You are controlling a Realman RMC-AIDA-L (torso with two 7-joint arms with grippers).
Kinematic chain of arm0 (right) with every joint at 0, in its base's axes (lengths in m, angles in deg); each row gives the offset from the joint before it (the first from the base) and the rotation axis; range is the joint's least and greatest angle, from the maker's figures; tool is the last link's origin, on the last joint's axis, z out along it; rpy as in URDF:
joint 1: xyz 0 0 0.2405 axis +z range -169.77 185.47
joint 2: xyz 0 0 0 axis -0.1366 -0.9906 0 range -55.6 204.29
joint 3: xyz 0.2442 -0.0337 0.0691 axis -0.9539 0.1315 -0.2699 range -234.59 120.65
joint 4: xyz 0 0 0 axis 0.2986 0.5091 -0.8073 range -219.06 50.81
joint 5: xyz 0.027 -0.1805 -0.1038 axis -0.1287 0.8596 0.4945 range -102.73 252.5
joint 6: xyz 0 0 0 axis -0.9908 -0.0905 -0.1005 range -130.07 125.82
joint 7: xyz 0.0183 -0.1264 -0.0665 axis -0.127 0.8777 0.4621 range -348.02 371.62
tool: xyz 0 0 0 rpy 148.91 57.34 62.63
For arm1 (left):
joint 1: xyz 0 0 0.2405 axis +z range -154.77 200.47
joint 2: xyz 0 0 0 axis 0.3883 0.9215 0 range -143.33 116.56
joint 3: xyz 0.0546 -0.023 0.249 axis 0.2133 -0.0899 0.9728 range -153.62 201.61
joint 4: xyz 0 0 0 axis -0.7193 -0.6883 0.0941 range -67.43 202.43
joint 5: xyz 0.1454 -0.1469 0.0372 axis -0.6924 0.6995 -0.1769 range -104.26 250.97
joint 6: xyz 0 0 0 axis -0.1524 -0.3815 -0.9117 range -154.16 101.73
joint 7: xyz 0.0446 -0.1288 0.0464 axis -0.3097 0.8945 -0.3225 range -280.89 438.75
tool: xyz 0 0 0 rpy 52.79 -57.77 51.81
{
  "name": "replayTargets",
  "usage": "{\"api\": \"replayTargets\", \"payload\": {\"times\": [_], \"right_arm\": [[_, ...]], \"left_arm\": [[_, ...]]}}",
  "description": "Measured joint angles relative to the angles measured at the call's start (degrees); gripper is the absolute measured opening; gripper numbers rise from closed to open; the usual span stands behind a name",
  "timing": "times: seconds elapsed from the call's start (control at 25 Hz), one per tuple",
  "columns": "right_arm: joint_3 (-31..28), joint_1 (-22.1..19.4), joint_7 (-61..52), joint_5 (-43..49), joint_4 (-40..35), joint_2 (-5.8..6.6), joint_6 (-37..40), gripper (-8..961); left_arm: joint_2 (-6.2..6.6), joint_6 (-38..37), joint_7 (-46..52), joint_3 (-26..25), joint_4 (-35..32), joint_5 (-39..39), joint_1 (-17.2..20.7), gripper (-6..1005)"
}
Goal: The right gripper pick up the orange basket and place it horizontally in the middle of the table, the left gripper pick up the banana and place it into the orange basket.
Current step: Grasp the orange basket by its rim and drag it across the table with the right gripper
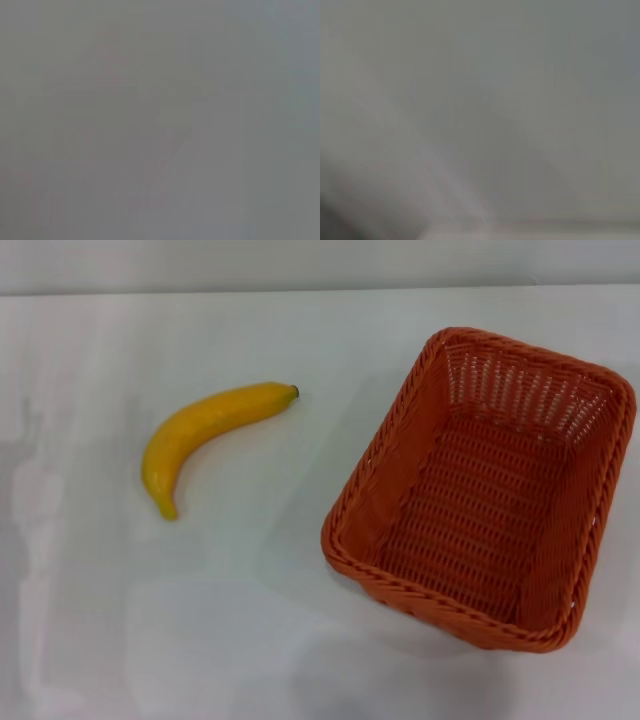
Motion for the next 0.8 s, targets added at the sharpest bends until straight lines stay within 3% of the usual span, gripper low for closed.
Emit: {"api": "replayTargets", "payload": {"times": [0.12, 0.28, 0.6, 0.8], "right_arm": [[0.10, 5.39, -4.26, 11.64, -1.56, 1.48, 5.11, 806], [0.23, 10.82, -8.14, 23.03, -5.20, 1.56, 8.67, 806], [2.16, 16.06, -12.27, 36.93, -18.66, -2.33, 9.40, 807], [6.02, 19.99, -14.78, 45.58, -19.98, -4.89, 9.80, 807]], "left_arm": [[0.01, 0.07, 0.00, 0.03, -0.03, -0.53, -0.13, 850], [0.01, 0.09, 0.01, 0.09, -0.09, -0.69, -0.30, 850], [0.01, 0.10, 0.00, 0.13, -0.09, -0.75, -0.36, 850], [0.01, 0.15, -0.03, 0.13, -0.08, -1.23, -0.37, 850]]}}
